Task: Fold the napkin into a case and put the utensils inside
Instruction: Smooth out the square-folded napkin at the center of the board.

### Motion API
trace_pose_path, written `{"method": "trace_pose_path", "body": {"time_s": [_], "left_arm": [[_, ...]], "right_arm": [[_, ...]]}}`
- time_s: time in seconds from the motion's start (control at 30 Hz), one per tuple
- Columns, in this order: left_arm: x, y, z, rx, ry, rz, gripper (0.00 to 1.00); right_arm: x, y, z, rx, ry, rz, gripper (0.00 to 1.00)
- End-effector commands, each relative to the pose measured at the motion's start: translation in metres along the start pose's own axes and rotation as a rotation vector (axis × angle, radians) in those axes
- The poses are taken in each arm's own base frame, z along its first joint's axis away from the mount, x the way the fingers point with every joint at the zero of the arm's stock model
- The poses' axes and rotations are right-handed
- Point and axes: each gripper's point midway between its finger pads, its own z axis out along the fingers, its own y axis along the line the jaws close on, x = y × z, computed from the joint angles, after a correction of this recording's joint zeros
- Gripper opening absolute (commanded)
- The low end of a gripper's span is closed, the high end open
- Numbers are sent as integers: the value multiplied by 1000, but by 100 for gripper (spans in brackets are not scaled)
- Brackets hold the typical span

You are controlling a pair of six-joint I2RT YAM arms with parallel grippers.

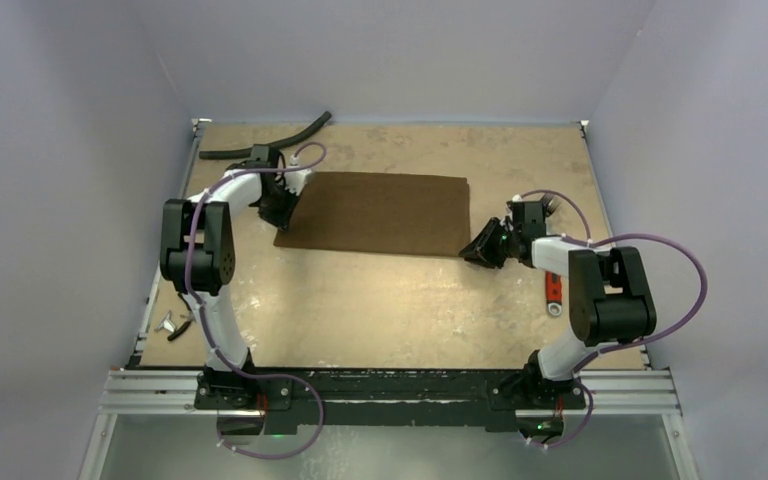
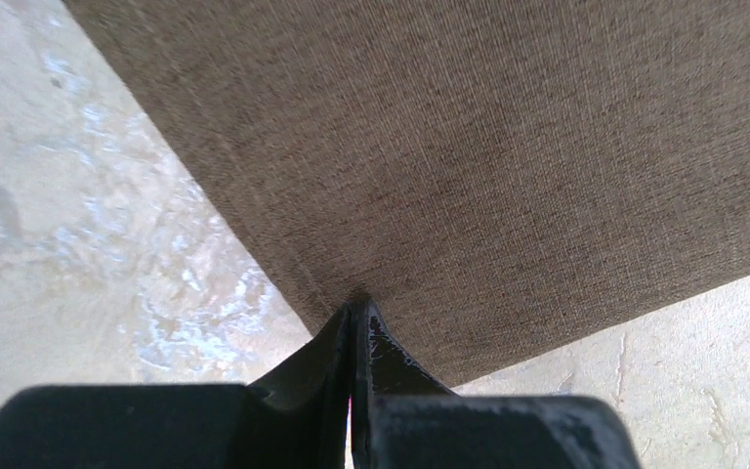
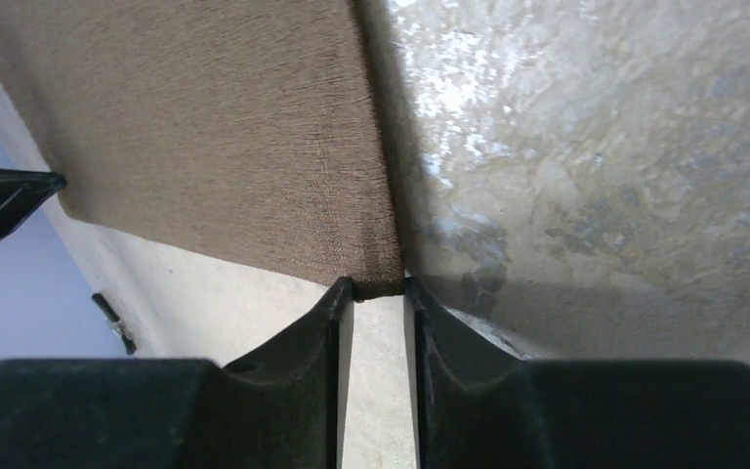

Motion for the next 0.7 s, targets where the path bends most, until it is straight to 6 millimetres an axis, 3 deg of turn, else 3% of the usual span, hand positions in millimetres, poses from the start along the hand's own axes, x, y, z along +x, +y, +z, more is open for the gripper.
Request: {"method": "trace_pose_path", "body": {"time_s": [0.0,0.2,0.4,0.53,0.67], "left_arm": [[7,-7,4,37,-21,23,0],[18,-51,1,190,-33,39,0],[5,-74,-15,290,-67,28,0],[-14,-74,-39,296,-102,35,3],[-38,-50,-58,181,-145,86,4]], "right_arm": [[-11,-1,-7,74,-29,-5,25],[-30,-9,-16,155,-91,-24,7],[-44,-21,-24,226,-142,-36,1],[-51,-29,-29,272,-166,-51,1],[-57,-25,-31,267,-167,-89,1]]}}
